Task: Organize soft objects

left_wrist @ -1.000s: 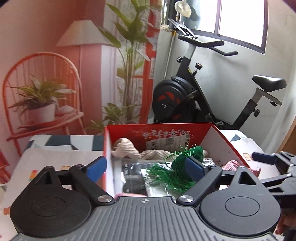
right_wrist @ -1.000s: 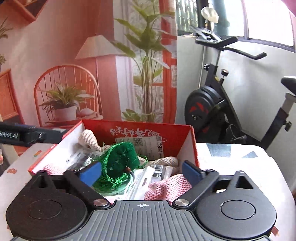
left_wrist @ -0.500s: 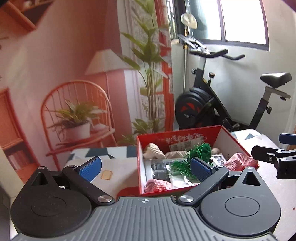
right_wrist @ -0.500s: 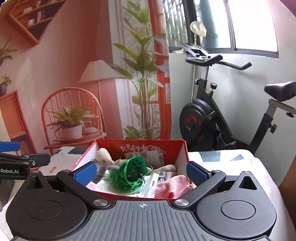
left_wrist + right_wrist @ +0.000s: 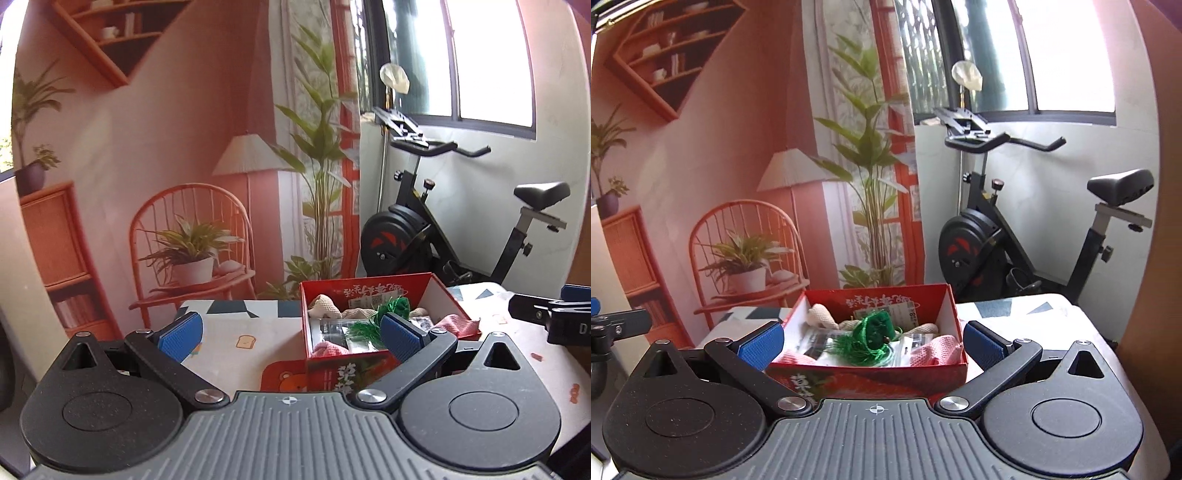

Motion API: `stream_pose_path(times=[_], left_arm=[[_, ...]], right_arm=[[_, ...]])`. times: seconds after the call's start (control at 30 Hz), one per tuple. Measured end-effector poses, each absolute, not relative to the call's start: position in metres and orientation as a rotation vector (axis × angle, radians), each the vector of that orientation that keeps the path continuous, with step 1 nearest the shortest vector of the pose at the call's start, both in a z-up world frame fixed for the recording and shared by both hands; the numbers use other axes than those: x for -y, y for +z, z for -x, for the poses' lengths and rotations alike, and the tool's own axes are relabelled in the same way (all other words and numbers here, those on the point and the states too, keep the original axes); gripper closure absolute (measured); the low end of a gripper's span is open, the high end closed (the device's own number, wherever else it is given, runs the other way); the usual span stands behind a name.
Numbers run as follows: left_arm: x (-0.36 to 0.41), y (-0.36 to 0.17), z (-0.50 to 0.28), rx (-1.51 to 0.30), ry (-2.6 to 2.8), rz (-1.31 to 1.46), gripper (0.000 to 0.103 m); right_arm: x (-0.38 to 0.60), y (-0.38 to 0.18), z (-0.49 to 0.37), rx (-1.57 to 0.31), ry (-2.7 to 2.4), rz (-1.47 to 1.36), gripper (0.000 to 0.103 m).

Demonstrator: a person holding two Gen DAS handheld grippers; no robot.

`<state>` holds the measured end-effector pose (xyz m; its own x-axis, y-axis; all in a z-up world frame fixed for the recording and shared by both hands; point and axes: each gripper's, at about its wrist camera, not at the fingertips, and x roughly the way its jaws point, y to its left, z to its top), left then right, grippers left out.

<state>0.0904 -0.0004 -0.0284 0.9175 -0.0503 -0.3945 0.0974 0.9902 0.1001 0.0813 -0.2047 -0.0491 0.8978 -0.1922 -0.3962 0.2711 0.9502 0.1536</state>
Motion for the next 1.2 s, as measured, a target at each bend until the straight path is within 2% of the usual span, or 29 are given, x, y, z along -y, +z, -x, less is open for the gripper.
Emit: stream_pose_path(times=[0.4,1.2], left_arm=[[-0.010,-0.003,-0.016,-0.342,-0.063,-0.083,0.000],[-0.016,-0.001,-0.008,-0.324,0.014,-0.067,0.000]], right_arm=[[0.157,-0.008,-0.002,-0.315,-0.227,-0.167,0.000],[0.158,-0.006,0.013,-0.316,-0.238,-0.172,0.000]])
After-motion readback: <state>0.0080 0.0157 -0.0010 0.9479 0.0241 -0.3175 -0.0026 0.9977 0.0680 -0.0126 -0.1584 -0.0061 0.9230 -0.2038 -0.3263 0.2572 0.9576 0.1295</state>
